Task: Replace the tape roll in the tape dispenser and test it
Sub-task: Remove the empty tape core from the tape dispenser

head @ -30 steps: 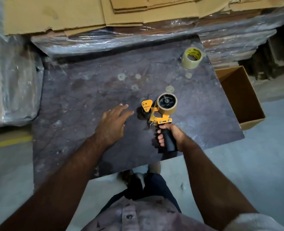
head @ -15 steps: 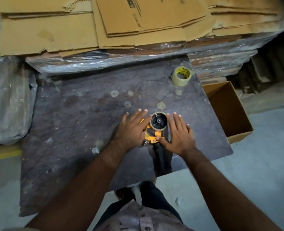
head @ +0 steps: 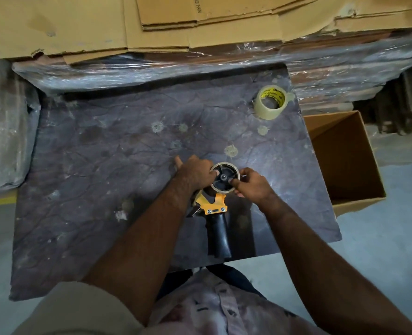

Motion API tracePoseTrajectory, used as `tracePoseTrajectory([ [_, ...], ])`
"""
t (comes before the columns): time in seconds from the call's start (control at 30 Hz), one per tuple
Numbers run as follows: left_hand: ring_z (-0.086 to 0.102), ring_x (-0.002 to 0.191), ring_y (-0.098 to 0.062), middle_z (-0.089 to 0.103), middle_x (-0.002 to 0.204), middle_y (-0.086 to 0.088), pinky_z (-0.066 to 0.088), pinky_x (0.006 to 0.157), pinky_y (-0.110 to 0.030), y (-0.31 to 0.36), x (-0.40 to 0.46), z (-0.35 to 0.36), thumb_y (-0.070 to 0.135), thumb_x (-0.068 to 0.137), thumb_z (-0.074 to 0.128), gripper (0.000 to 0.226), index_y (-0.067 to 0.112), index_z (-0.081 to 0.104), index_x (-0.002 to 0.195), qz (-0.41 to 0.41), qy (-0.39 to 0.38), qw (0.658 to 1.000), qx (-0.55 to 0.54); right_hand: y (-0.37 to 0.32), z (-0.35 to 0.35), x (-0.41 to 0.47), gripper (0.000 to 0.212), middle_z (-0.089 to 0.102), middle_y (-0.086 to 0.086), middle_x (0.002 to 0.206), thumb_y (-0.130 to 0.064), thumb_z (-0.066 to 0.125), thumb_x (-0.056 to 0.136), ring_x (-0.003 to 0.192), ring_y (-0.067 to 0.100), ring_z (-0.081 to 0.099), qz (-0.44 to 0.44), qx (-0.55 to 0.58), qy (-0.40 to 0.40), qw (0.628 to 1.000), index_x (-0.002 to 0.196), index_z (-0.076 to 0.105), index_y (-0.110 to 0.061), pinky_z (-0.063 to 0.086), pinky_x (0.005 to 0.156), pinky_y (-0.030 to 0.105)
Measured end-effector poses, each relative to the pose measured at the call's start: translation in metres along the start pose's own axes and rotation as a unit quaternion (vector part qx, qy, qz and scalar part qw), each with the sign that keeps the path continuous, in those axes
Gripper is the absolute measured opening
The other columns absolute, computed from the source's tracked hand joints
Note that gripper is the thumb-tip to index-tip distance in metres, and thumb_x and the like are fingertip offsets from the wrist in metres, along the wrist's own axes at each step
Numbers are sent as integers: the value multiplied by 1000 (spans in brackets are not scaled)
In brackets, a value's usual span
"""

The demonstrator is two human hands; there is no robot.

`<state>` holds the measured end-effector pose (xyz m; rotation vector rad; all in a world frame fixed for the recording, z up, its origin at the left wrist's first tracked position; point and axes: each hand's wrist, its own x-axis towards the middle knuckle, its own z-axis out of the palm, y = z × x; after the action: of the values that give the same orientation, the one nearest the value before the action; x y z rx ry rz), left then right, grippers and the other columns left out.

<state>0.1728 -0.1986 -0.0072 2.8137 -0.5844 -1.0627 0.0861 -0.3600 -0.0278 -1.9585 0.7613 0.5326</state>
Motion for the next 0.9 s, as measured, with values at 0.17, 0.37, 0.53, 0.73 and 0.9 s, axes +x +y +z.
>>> tracePoseTrajectory([
  [0.17, 28, 143, -28, 60, 135, -4, 11, 110, -69, 9, 2, 8, 56, 97, 44, 44, 23, 63, 120, -45, 3, 999, -2, -11, 4, -2, 21, 76, 13, 96, -23, 72, 82, 92, 33, 72, -9, -60, 35, 998, 102, 66, -18, 57, 89, 41],
  [0.37, 35, 137, -26, 67, 118, 2, 16, 111, -67, 21, -1, 4, 55, 93, 55, 40, 24, 65, 114, -101, 76, 992, -1, -25, 7, -9, 32, 71, 17, 110, -20, 72, 83, 106, 34, 65, 12, -78, 95, 992, 112, 64, -9, 51, 84, 33],
  [0.53, 40, 133, -23, 72, 109, 6, 21, 106, -58, 27, -3, 5, 51, 89, 62, 35, 25, 64, 112, -106, 133, 985, 36, -31, 8, -13, 34, 67, 14, 107, -20, 73, 81, 88, 28, 58, 47, -74, 101, 991, 111, 60, -9, 43, 70, 27],
  [0.73, 42, 130, -24, 75, 102, 3, 23, 104, -55, 31, -6, 4, 39, 86, 65, 37, 21, 60, 118, -114, 167, 978, 59, -34, 10, -11, 36, 67, 14, 107, -18, 73, 76, 84, 24, 56, 88, -47, 100, 990, 108, 59, -9, 45, 66, 28],
  [0.9, 46, 128, -28, 73, 101, -1, 21, 108, -58, 31, -11, 1, 41, 87, 64, 38, 19, 60, 116, -90, 187, 978, 16, -36, 6, -15, 40, 68, 14, 105, -23, 73, 76, 87, 26, 60, 66, -49, 125, 989, 110, 60, -7, 48, 69, 30],
])
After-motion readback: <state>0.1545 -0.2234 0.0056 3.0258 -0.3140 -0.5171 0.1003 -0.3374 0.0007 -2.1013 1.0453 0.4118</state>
